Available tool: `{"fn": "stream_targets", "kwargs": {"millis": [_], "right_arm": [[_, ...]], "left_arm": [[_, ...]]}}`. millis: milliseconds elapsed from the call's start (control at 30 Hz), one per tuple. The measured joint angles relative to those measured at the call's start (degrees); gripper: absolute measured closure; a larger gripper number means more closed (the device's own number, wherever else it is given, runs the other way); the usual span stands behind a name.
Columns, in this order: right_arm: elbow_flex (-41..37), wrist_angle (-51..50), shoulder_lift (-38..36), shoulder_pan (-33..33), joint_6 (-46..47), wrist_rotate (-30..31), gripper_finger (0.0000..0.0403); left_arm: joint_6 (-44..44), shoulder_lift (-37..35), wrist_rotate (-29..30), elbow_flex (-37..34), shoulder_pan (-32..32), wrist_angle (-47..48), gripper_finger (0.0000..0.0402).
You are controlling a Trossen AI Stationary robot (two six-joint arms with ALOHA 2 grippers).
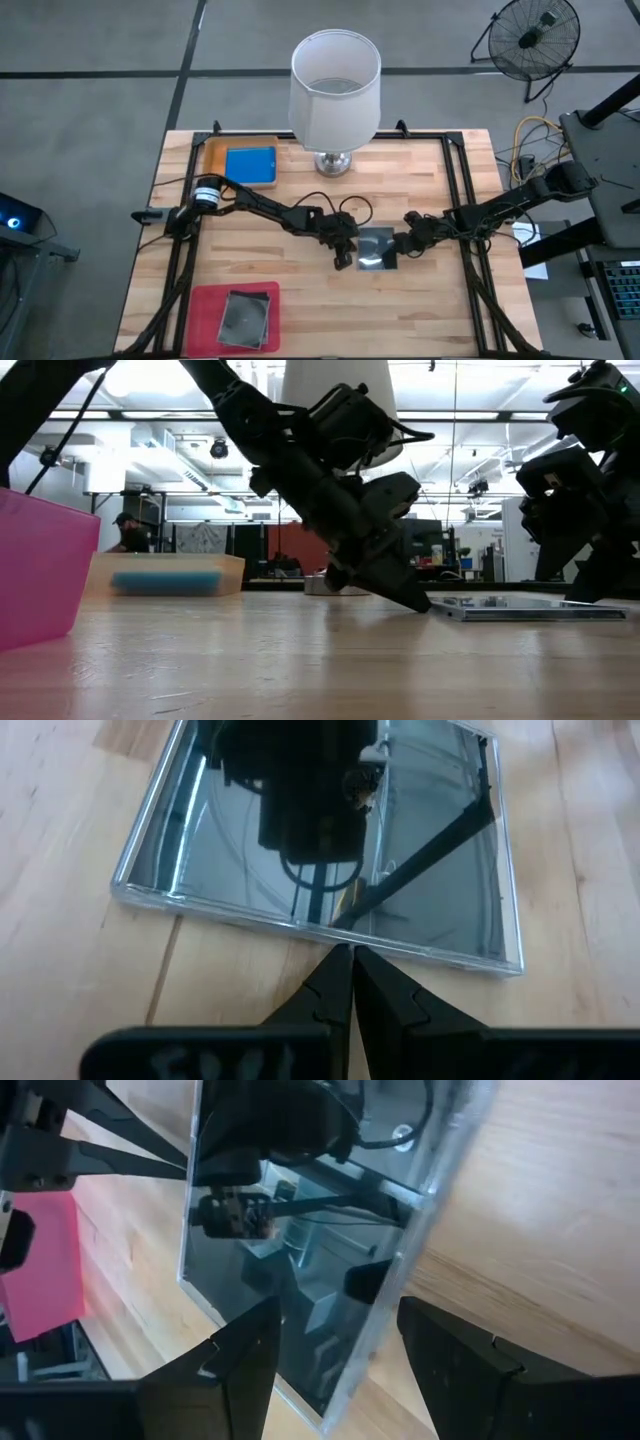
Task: Pick & place jewel cases by type
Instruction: Put the black cd case into the pink bin
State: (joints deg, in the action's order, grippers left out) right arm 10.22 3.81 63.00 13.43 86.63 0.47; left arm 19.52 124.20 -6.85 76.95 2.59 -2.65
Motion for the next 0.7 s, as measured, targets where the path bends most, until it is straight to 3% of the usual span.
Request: {"fn": "stream_targets", "kwargs": {"millis": [700], "right_arm": [[-0.4, 5.0, 2.2, 0.0, 0.9, 1.0, 0.0197]], "left_arm": [[0.0, 1.1, -1.0, 2.1, 0.0, 2.2, 0.0402]]}}
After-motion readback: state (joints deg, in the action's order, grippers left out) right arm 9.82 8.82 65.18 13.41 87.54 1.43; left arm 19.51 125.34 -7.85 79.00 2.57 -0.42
